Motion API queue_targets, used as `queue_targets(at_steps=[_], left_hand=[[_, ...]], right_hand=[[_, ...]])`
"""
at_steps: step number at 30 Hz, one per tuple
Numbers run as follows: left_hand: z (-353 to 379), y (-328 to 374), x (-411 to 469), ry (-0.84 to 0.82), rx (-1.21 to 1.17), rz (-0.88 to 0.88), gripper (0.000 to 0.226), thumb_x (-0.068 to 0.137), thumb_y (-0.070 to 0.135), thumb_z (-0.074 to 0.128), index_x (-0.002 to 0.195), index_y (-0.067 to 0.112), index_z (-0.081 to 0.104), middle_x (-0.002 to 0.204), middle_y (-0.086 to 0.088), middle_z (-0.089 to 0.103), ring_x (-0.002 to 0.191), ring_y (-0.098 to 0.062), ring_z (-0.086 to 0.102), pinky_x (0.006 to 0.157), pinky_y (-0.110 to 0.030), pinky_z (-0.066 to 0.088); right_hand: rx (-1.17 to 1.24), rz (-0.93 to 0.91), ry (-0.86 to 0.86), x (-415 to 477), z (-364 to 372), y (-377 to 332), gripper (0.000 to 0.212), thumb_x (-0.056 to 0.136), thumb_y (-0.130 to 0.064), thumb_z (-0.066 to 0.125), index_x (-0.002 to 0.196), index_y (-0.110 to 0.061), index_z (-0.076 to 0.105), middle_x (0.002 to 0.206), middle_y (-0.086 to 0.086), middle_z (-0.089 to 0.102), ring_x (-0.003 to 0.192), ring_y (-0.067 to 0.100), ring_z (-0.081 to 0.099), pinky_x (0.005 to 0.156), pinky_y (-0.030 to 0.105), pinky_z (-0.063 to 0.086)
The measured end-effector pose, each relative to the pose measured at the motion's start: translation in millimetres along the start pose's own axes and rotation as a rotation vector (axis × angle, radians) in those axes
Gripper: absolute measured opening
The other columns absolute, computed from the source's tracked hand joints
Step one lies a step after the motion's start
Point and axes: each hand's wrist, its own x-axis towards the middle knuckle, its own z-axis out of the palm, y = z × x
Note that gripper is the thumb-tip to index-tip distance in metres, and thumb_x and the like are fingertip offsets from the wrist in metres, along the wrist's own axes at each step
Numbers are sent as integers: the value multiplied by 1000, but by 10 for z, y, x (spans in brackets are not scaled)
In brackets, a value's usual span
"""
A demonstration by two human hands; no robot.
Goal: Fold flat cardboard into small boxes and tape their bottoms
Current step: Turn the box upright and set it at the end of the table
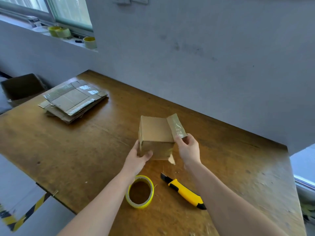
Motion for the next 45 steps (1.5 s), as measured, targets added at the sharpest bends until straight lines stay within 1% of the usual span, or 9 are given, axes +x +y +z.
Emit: queue_targets(at_steps=[3, 6, 9, 13, 19, 23, 29, 38, 45], left_hand=[[24, 14, 5, 36, 198, -57, 69, 87, 22, 70, 146, 25, 35, 143, 1, 45, 128, -20, 45, 98, -34, 42], [63, 77, 6, 64, 396, -11, 76, 86, 30, 69, 150, 29, 27, 145, 1, 39, 132, -23, 41, 106, -46, 41], [87, 202, -43, 0, 160, -65, 50, 96, 34, 51, 144, 29, 40, 132, 1, 51, 120, -21, 51, 101, -42, 45], [28, 283, -80, 8, -34, -149, 36, 100, 40, 39, 128, 22, 52, 121, -1, 55, 114, -22, 51, 89, -40, 47], [-44, 223, -11, 77, 333, -35, 44, 98, 16, 48, 141, 15, 44, 131, -8, 54, 83, -20, 65, 62, -27, 60], [100, 306, 24, 75, 469, 85, 42, 98, 11, 49, 140, 11, 46, 131, 3, 51, 72, -4, 52, 44, -4, 42], [650, 472, 63, -46, 631, 254, 50, 97, 19, 53, 145, 16, 40, 142, -3, 49, 124, -20, 52, 95, -29, 50], [2163, 495, -77, -301, 849, 402, 60, 98, 23, 51, 152, 21, 24, 152, -1, 37, 134, -21, 43, 99, -24, 41], [3364, 444, -104, -401, 1058, 451, 62, 100, 26, 47, 153, 15, 16, 157, -7, 26, 141, -25, 33, 108, -35, 36]], right_hand=[[-281, -243, 57, -83, 85, -6, 11, 93, -27, 61, 94, -17, 62, 94, -6, 64, 87, 15, 58, 66, 24, 47], [-624, -554, 85, -213, 152, 46, 12, 89, -29, 67, 93, -18, 69, 103, -5, 66, 96, 13, 56, 82, 28, 46], [-766, -690, -32, -275, 232, 120, 24, 85, -38, 70, 102, -21, 73, 110, -6, 67, 110, 15, 53, 92, 32, 40], [-784, -589, -296, -311, 292, 179, 34, 85, -36, 70, 117, -27, 68, 120, -12, 65, 119, 6, 51, 101, 21, 40], [-698, -369, 211, -311, 237, 190, 44, 89, -14, 60, 132, -19, 56, 139, 3, 50, 132, 22, 42, 107, 35, 39], [-489, -28, 173, -244, 38, 147, 50, 94, -10, 57, 142, -15, 42, 136, 7, 53, 119, 24, 54, 92, 33, 50], [-393, -64, 309, -204, -489, 163, 36, 93, -7, 59, 128, -14, 55, 118, 5, 64, 105, 21, 59, 89, 35, 53], [-405, -78, 483, -31, -1817, 299, 35, 96, -12, 57, 130, -16, 59, 120, 3, 67, 109, 23, 62, 94, 35, 52], [-600, -91, 490, 284, -2935, 525, 29, 94, -8, 50, 115, -19, 68, 100, 3, 71, 87, 22, 59, 67, 26, 33]])
